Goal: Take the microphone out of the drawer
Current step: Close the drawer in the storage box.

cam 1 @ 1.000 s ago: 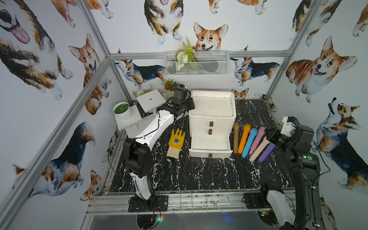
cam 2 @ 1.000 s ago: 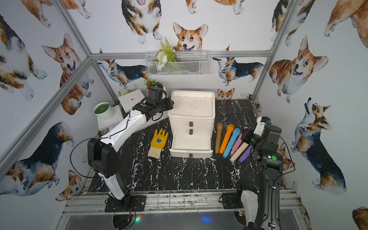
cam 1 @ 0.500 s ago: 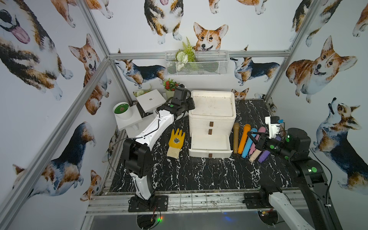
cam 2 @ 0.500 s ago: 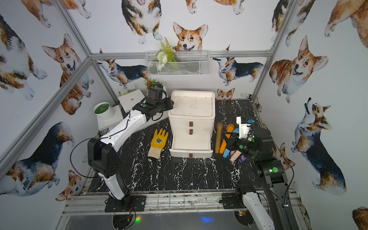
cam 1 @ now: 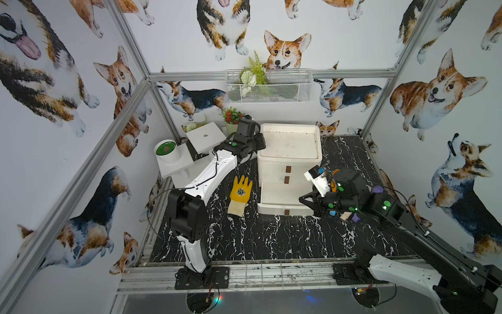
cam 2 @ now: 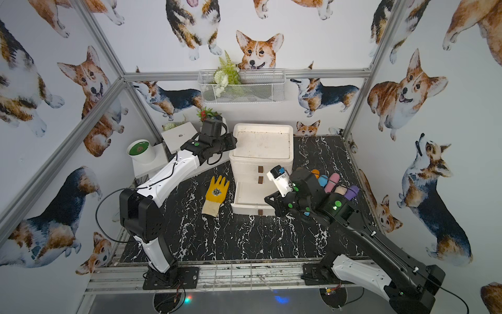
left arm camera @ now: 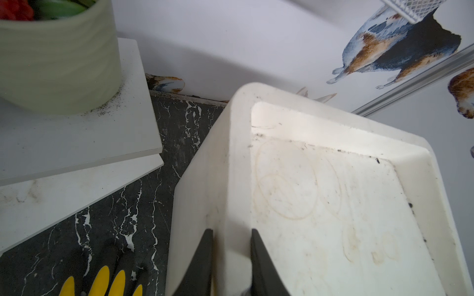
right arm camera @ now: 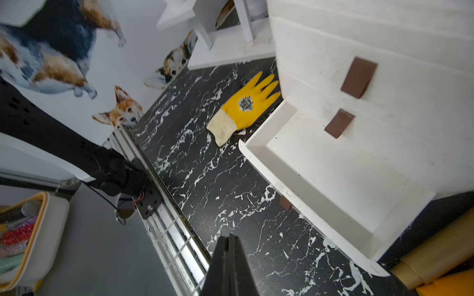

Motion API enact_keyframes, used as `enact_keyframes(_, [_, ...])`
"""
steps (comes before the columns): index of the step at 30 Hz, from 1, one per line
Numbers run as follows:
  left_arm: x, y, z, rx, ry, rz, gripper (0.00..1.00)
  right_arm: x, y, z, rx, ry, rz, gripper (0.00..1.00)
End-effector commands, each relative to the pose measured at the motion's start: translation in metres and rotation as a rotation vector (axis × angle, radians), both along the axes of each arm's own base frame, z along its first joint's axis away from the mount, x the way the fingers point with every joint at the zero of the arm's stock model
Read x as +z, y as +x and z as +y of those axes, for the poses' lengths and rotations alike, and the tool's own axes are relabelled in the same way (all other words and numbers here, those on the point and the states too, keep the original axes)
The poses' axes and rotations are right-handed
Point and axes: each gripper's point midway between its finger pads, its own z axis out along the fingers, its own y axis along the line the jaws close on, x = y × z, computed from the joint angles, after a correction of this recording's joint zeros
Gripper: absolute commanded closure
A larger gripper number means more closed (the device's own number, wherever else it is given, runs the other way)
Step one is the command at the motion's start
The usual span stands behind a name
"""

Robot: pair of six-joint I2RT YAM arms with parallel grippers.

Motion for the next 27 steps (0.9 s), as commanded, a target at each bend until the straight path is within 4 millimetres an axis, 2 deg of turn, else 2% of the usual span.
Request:
enact_keyframes(1, [-0.059,-0.031,0.021,0.069,0.075,0.261,0.83,-0.033,-0.002,0.006,0.054,-0.156,-0.037,1.00])
enact_keyframes(6, [-0.058,-0.031,0.021,0.065,0.075,0.260,0.83,-0.080,0.005,0.010,0.072,-0.307,-0.015,1.00])
enact_keyframes(10, [-0.057,-0.031,0.021,0.060,0.077,0.258,0.83,-0.105,0.014,0.015,0.089,-0.370,-0.022,1.00])
enact_keyframes(19, [-0.056,-0.032,0.021,0.053,0.080,0.260,0.83,-0.143,0.025,0.032,0.149,-0.450,-0.005,1.00])
enact_keyframes(27, [-0.056,-0.034,0.021,0.054,0.079,0.261,0.83,-0.165,0.053,0.031,0.080,-0.543,-0.084,1.00])
